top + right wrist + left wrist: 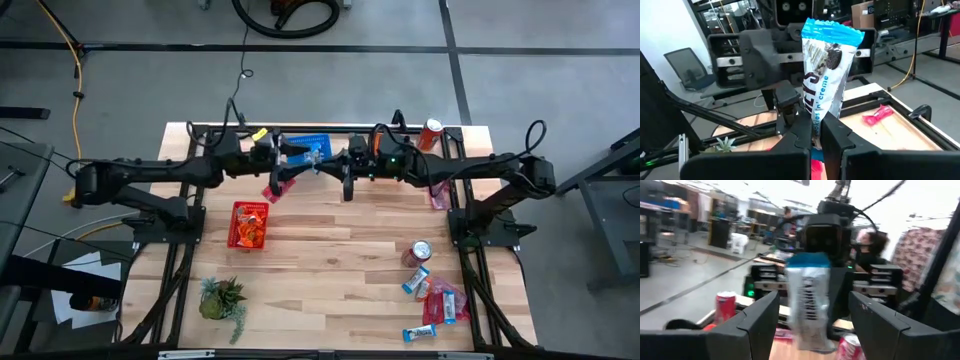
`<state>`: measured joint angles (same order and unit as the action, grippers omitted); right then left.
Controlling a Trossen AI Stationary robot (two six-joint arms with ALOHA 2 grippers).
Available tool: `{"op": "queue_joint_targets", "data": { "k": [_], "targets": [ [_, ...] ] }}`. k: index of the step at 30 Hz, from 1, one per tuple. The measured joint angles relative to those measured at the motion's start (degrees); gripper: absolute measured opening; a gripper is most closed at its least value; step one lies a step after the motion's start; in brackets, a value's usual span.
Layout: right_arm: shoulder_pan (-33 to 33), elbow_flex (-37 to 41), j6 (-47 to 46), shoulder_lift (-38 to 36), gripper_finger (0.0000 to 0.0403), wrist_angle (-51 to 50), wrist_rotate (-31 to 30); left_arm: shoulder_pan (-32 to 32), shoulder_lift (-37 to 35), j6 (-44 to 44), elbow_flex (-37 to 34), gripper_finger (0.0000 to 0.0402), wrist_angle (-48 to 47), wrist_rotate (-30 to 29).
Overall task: Sort candy
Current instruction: Put the white candy pack into the blue basket
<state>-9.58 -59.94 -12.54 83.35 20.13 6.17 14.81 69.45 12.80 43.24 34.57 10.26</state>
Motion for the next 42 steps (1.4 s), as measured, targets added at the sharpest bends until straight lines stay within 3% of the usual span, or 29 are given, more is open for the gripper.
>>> {"op": "queue_joint_targets", "data": {
  "k": [8,11,14,17,19,25,32,37,42],
  "targets": [
    [0.56,0.02,-0.28,0.0,0.0005,-1.78,0.48,-0.74,3.02,0.0,0.02,0.0225,2.94,1.27],
    [0.66,0.02,-0.26,0.0,0.0005,-2.3,0.55,-0.74,3.12,0.0,0.02,0.0208,3.71,1.25],
    [0.66,0.02,-0.35,-0.01,0.0005,-2.28,0.55,-0.74,3.12,-0.09,0.02,0.0153,3.39,1.4],
    [0.68,0.02,0.02,0.0,0.0012,-2.29,0.28,-0.72,3.12,-0.94,0.02,0.006,3.34,1.44],
    [0.68,0.01,0.0,0.0,0.0027,-2.34,0.25,-0.51,3.12,-0.04,0.02,0.002,3.04,1.21],
    [0.65,0.02,0.12,-0.9,0.0105,-4.49,-2.41,0.4,2.47,0.54,0.04,0.0005,0.43,1.22],
    [-2.41,-0.02,2.1,-11.54,0.0192,-25.74,-10.04,7.43,-6.38,-2.64,0.07,0.0001,-19.07,0.65],
    [-3.66,-0.02,-1.75,-18.42,0.0207,-38.68,-12.9,12.49,-10.3,-2.42,0.07,0.0001,-29.08,-1.46],
    [-3.67,-0.02,-3.83,-22.13,0.0209,-43.37,-16.71,14.38,-4.15,-0.57,4.92,0.0001,-31.76,1.93]
  ]
}}
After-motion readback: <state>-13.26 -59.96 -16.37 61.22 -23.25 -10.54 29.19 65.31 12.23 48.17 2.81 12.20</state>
